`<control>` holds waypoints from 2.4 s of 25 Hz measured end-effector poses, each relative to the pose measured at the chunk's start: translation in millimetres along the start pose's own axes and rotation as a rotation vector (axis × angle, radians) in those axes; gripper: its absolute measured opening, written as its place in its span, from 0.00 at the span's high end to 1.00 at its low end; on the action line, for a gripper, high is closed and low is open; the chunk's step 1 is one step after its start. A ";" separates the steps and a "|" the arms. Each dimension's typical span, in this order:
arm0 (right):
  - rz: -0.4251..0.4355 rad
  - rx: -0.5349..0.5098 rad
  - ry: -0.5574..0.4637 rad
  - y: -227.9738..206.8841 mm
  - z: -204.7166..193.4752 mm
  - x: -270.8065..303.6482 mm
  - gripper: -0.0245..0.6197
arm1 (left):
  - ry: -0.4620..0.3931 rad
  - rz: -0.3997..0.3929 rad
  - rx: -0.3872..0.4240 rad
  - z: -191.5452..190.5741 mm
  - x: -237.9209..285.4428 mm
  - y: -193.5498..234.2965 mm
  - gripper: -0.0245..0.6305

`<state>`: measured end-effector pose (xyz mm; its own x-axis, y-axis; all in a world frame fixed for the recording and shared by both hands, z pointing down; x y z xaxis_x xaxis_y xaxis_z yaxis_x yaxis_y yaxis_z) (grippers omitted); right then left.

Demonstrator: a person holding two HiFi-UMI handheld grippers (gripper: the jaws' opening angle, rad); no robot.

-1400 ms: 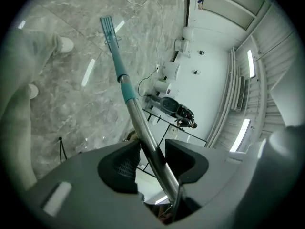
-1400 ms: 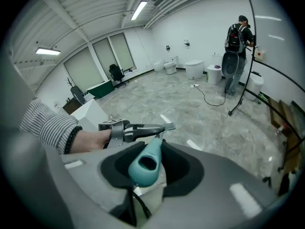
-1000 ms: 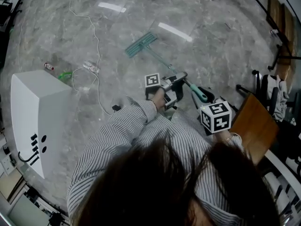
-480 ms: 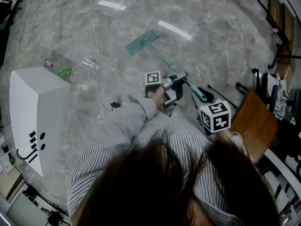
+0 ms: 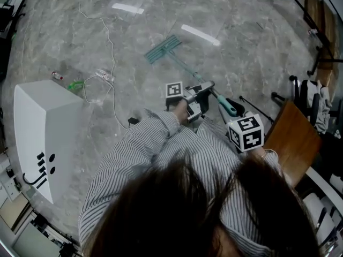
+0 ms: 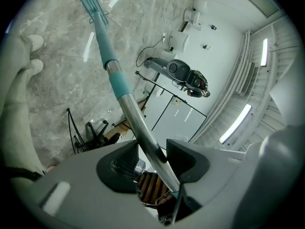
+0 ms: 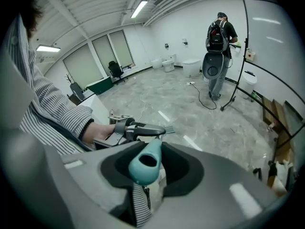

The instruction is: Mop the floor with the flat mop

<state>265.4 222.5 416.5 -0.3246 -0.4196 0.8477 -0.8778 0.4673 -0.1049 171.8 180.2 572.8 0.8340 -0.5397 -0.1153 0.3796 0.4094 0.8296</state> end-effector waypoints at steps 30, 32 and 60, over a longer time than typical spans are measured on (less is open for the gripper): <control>0.049 -0.113 0.104 60.1 124.7 154.5 0.77 | -0.123 0.096 -0.012 202.2 -46.1 -65.5 0.72; 0.049 -0.080 0.095 69.8 165.2 186.2 0.77 | -0.140 0.095 -0.007 246.8 -52.6 -92.2 0.72; -0.016 -0.139 0.157 193.2 644.0 542.3 0.77 | -0.344 -0.045 0.088 698.9 -119.0 -410.4 0.74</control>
<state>-307.1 -415.9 521.0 -0.2430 -0.3064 0.9204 -0.8219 0.5690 -0.0276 -363.1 -437.7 627.9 0.6276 -0.7781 0.0256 0.3648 0.3230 0.8732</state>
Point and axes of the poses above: the fingertips, and each gripper's own axes: x forward along the fingers, y to its left, z out of its top, the point moved 6 cm from there along -x, backward along the fingers, and after that the axes turned 7 degrees about -z, right-handed, at the moved point
